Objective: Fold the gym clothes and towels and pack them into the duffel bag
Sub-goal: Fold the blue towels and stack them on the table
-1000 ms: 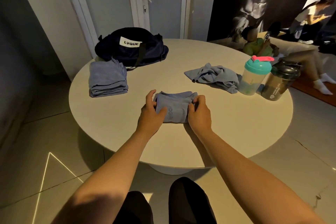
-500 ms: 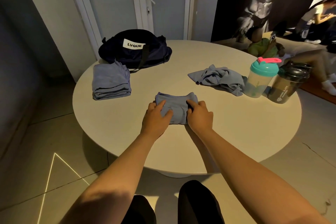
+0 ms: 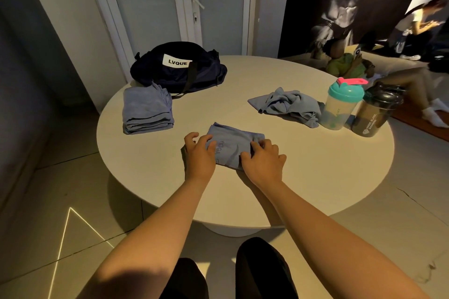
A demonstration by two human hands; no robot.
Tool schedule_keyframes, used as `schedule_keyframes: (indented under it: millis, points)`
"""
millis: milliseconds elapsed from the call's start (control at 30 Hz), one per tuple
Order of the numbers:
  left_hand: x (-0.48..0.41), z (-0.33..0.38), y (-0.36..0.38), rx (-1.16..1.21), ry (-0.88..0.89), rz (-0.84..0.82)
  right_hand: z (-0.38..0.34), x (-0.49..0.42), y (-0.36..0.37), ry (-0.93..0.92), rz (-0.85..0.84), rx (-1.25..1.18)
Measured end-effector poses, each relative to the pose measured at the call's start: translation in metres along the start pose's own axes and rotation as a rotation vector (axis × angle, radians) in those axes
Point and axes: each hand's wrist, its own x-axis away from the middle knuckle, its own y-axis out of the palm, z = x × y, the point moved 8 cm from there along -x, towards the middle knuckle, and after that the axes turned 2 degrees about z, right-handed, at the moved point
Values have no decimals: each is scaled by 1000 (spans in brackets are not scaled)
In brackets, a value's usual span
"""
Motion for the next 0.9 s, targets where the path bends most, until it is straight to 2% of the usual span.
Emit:
schedule_keyframes:
  millis: [100, 200, 333, 433, 533, 600, 667, 767, 833, 900]
  points:
    - [5, 13, -2, -94, 94, -13, 2, 12, -4, 34, 14, -26]
    - [18, 21, 7, -212, 180, -126, 1, 20, -6, 3, 58, -66]
    - [15, 18, 23, -167, 263, -241, -1, 22, -14, -63, 141, -203]
    - [13, 15, 22, -32, 202, -237, 4, 20, -11, -8, 128, -253]
    - [15, 16, 18, 19, 155, -240, 1, 19, -3, -20, 72, -144]
    - [16, 14, 22, -18, 157, -269, 0, 22, -6, -40, 97, -82]
    - [17, 8, 27, -170, 129, -299, -5, 25, -7, -42, 121, -54]
    - [16, 2, 16, -417, 17, -189, -25, 26, 0, -44, 89, -298]
    - [13, 4, 4, -377, -25, -149, -42, 25, 3, -60, 70, -443]
    - [8, 0, 1, -262, -7, -201, -48, 22, 5, -8, 51, -419]
